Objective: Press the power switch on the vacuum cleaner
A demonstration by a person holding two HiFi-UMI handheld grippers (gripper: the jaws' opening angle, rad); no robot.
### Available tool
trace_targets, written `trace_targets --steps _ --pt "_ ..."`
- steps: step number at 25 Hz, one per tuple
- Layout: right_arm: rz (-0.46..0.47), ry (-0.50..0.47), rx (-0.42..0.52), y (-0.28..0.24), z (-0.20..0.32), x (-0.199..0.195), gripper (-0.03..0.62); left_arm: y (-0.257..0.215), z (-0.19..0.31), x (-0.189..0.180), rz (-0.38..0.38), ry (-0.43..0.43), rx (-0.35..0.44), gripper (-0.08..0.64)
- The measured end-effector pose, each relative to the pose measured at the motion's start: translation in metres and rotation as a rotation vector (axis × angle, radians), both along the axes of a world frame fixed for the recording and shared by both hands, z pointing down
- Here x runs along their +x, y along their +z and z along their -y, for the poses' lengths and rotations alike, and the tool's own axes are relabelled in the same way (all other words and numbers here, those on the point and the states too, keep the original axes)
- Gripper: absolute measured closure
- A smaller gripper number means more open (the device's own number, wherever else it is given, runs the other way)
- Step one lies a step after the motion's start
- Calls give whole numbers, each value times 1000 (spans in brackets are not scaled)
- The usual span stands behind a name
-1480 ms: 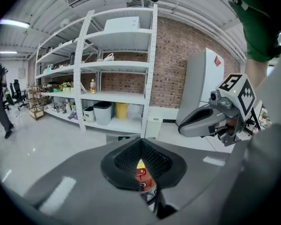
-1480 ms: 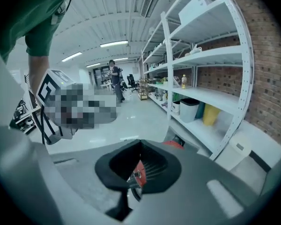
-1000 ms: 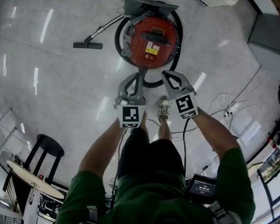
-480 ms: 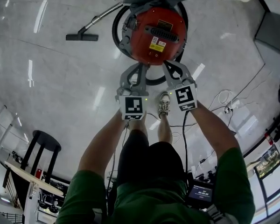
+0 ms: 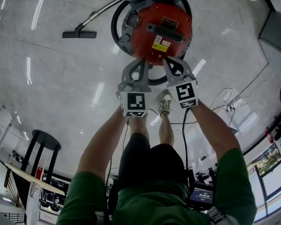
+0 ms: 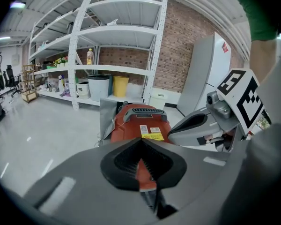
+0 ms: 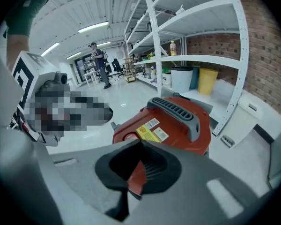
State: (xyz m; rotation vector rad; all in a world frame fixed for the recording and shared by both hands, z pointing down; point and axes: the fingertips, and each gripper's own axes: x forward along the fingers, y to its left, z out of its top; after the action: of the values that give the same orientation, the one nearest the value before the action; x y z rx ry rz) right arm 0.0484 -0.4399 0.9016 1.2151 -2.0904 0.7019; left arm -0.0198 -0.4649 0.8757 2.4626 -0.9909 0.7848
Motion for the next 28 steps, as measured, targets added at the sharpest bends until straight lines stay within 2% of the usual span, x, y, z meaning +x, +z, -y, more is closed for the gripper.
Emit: trace_targets --steps 6,14,28 --pt "-3 -1 -32 12 2 -1 589 8 0 -2 8 4 -16 554" --pt "-12 -10 -26 12 3 -1 589 12 0 -2 6 16 -23 554" --pt "-85 -37 -52 19 2 0 590 10 2 -3 5 20 -23 554"
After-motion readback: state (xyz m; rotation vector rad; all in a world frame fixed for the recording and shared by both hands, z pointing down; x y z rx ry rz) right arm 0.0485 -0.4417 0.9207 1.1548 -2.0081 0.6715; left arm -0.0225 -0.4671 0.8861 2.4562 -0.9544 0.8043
